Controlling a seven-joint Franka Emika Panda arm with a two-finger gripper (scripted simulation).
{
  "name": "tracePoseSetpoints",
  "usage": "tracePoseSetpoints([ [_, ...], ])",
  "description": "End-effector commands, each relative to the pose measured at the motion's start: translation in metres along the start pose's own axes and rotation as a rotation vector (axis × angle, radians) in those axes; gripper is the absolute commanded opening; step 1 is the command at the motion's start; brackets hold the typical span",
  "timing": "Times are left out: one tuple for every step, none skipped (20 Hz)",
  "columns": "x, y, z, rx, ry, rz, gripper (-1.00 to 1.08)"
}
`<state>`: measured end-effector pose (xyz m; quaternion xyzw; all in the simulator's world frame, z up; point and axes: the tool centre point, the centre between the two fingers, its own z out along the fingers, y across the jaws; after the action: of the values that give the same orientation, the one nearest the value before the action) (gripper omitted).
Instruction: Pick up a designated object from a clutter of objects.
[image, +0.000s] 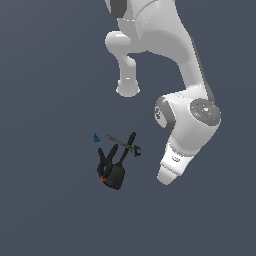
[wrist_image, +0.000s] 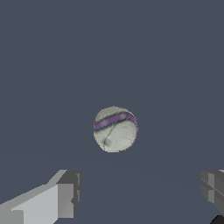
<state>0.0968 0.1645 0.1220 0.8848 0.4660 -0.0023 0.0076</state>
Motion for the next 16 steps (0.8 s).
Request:
tracePoseSetpoints([
  [0.009,-0.005,0.014,0.003,0.005,-0.055,1.0],
  [0.012,-0.007,0.018,0.005,0.006,-0.072,1.0],
  [0.015,-0.008,0.022,0.006,0.008,-0.086,1.0],
  [0.017,-0.01,0.025,0.007,0.009,-0.099,1.0],
  [0.019,-0.011,0.028,0.008,0.01,-0.11,1.0],
  [0.02,-0.012,0.031,0.009,0.01,-0.119,1.0],
  [0.021,-0.013,0.033,0.01,0.011,-0.125,1.0],
  [0.022,-0.014,0.034,0.01,0.011,-0.13,1.0],
  [0.022,-0.014,0.035,0.01,0.012,-0.133,1.0],
  [0.023,-0.014,0.035,0.011,0.012,-0.134,1.0],
  [0.022,-0.014,0.034,0.011,0.01,-0.129,1.0],
  [0.022,-0.014,0.034,0.011,0.01,-0.129,1.0],
  [0.022,-0.014,0.036,0.011,0.01,-0.129,1.0],
  [0.021,-0.014,0.038,0.011,0.01,-0.129,1.0],
  [0.022,-0.014,0.041,0.011,0.011,-0.129,1.0],
  [0.022,-0.014,0.044,0.011,0.011,-0.13,1.0],
])
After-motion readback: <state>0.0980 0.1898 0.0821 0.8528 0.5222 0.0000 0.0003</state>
